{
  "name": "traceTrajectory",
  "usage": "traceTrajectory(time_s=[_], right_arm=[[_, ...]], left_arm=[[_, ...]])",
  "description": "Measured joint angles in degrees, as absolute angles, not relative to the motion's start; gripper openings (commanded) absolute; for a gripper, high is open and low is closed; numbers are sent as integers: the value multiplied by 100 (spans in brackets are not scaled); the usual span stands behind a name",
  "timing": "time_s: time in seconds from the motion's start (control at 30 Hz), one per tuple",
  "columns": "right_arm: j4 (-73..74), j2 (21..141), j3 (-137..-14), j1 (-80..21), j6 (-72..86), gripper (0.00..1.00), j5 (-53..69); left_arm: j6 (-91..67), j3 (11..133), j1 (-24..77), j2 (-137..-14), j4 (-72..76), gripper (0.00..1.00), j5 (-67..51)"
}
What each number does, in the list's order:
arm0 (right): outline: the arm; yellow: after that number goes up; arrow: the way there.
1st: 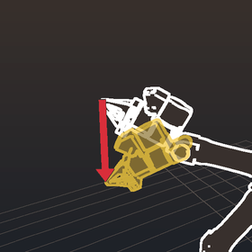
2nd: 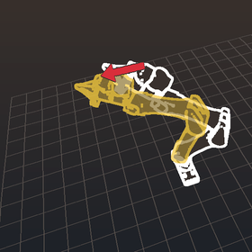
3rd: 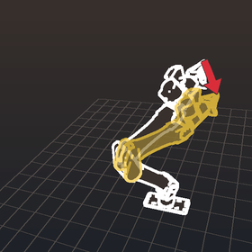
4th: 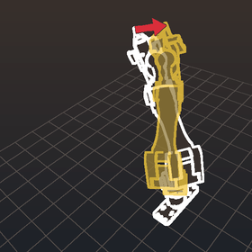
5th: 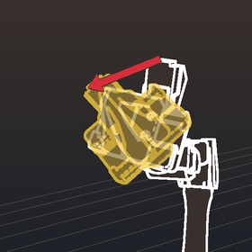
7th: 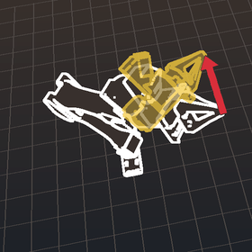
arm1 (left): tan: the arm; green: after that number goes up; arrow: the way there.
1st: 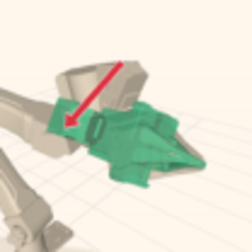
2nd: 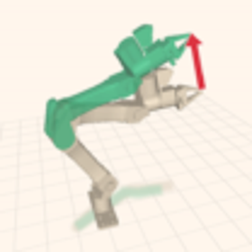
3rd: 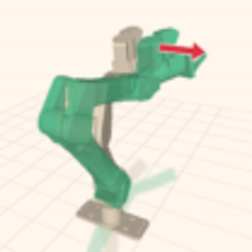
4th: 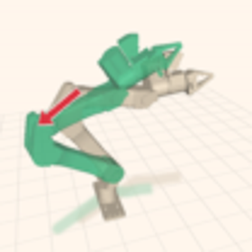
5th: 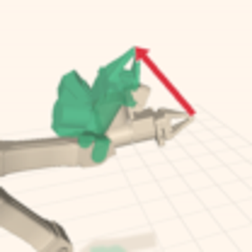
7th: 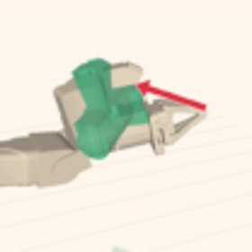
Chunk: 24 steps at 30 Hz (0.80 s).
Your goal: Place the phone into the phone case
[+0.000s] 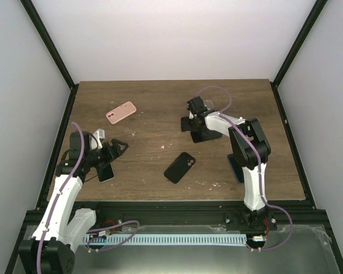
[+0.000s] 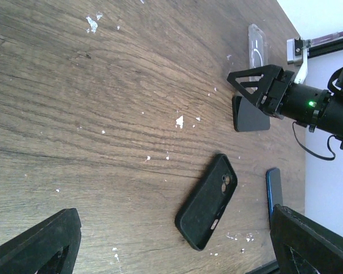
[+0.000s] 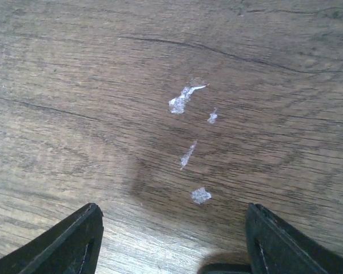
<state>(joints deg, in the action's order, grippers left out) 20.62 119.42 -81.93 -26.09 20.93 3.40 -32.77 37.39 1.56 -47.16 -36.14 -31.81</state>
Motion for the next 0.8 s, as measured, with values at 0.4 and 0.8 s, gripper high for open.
traceTrajectory(time_s=[0.4, 0.8], right_arm=[[2206, 11078, -7061, -2606, 2036, 69, 508], [2915, 9837, -6003, -2604, 2206, 74, 368]], left_arm=[[-3402, 3732, 167, -4617, -3597, 89, -3225], [-3701, 3577, 1031, -4958, -3170, 86, -3076]])
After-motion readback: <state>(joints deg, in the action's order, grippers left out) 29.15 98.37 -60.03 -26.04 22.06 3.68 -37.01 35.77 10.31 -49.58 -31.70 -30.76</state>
